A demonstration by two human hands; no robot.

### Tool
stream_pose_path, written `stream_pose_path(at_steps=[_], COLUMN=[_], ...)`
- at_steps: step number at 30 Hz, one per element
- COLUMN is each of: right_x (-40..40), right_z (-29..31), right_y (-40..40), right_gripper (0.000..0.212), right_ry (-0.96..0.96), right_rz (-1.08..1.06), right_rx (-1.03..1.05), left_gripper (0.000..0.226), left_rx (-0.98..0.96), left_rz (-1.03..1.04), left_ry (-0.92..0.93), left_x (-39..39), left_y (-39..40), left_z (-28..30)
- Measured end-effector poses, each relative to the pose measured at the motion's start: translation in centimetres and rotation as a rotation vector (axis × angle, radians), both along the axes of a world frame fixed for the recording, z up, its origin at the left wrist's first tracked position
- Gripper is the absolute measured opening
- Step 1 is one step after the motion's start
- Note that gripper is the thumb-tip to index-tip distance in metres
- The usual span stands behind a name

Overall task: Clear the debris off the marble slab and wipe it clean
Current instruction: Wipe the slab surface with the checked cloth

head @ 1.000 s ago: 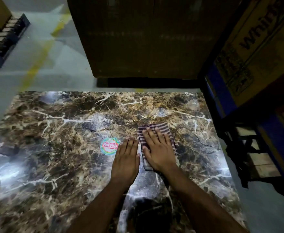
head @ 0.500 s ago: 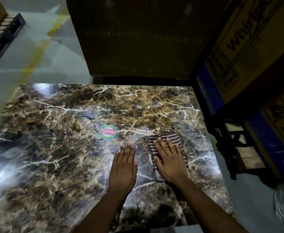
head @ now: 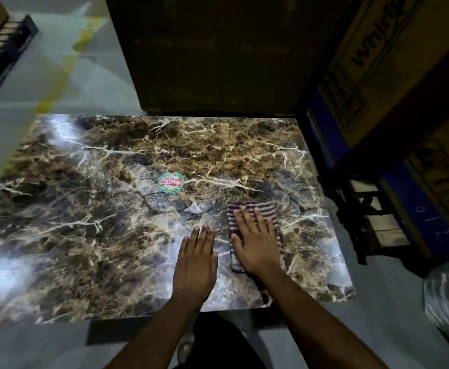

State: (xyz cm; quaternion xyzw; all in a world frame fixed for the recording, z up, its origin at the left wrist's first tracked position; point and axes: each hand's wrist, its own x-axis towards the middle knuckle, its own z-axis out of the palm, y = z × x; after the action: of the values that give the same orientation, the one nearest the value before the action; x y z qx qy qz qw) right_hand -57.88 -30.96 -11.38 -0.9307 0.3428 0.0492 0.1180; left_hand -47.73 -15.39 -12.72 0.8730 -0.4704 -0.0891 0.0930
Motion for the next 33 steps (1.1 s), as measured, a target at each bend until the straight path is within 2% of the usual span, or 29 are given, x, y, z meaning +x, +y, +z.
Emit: stream_pose_path(at_steps=[4,6,9,11,13,16,20,22,25,28,31,33], right_x=[-5.4,-7.0,-4.4,-3.1,-5.2,-9.4,-5.8,-4.4,-7.4,-8.8,-5.0,-3.2], right_z=[-0.4,-0.4,-0.6,-0.6,-0.6,-0.7,-0.5,-0.4,-0.5,-0.6,-0.2,-0.1], right_y=[2.8,2.1,3.2,5.2,6.0,4.0,1.0,1.5,1.3,-2.5,-5.0,-4.6], right_gripper=[0.064,0.065,0.065,0.065,0.064,0.063,0.066,0.065,0.063,0.063,0.064,0.064], right_ry=[0.015,0.029,0.021,-0.005,0.009,0.029,0.023,0.009,0.013,0.013,0.0,0.002], right_rz=[0.133,0.062,-0.058,0.009,0.09,0.052,-0.105,-0.066,0.059,-0.015,-0.132,-0.078], right_rx=[-0.008,-0.019,0.001,0.024,0.03,0.002,0.014,0.033,0.013,-0.003,0.019,0.033], left_gripper=[0.058,0.059,0.057,0.056,0.057,0.058,0.057,0.058,0.057,0.057,0.056,0.056], left_rx=[0.005,0.024,0.031,0.024,0.029,0.043,0.043,0.033,0.02,0.007,0.008,0.015], left_rz=[-0.006,-0.015,-0.01,-0.004,-0.009,-0.008,-0.019,-0.021,-0.016,0.004,0.009,-0.003], left_ry=[0.001,0.017,0.033,0.026,0.018,0.027,0.02,-0.005,0.008,0.028,0.022,0.013], left_x=[-1.3,-2.0,-3.2,-3.9,-4.2,-4.2,-3.7,-3.5,-3.1,-2.5,-1.8,-1.2], left_y=[1.2,1.9,2.5,2.6,2.6,2.5,1.4,0.5,-0.8,-2.4,-4.3,-5.8], left_z=[0.2,0.3,0.5,0.6,0.6,0.4,0.4,0.4,0.5,0.6,0.6,0.7])
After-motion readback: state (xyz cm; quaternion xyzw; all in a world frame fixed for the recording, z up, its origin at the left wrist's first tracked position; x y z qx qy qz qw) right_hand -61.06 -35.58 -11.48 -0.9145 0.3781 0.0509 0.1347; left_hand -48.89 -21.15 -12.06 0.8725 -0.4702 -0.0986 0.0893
